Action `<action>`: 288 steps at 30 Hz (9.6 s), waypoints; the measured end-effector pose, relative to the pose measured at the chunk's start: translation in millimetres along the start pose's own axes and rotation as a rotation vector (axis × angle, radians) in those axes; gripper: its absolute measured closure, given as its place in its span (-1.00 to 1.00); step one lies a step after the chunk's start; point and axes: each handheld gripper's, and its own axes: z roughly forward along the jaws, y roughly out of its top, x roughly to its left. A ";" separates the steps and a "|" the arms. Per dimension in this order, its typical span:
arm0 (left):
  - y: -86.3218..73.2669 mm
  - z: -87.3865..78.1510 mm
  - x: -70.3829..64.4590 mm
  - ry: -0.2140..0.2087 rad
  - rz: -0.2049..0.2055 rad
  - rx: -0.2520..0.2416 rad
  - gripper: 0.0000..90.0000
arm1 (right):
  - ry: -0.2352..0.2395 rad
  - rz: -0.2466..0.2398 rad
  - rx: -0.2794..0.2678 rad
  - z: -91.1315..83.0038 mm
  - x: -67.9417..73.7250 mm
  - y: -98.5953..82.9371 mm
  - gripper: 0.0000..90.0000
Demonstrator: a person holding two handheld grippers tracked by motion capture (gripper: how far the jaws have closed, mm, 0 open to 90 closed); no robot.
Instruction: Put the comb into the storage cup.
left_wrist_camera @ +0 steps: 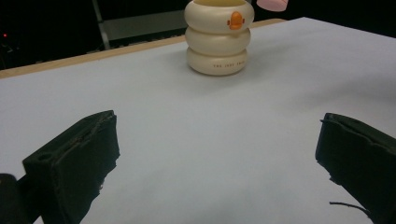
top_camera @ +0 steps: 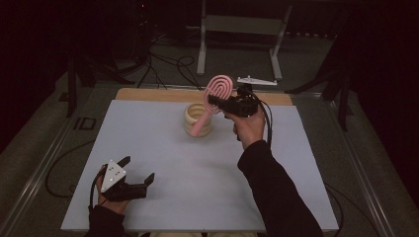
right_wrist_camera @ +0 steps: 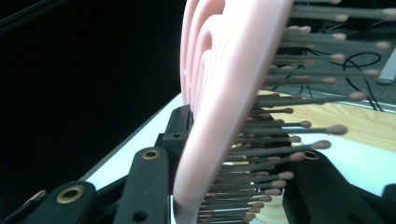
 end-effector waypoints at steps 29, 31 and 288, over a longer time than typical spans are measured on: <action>-0.1 0.2 -0.4 0.000 -0.001 0.000 -0.99 | -0.070 0.048 -0.054 0.8 -17.0 13.0 0.42; -0.1 0.4 -0.5 -0.001 0.000 0.000 -0.99 | -0.073 0.049 -0.057 1.1 -16.9 14.5 0.42; -0.4 -2.2 -0.3 -0.006 0.000 -0.010 -0.99 | -0.242 0.119 0.017 86.9 -44.4 -31.6 0.41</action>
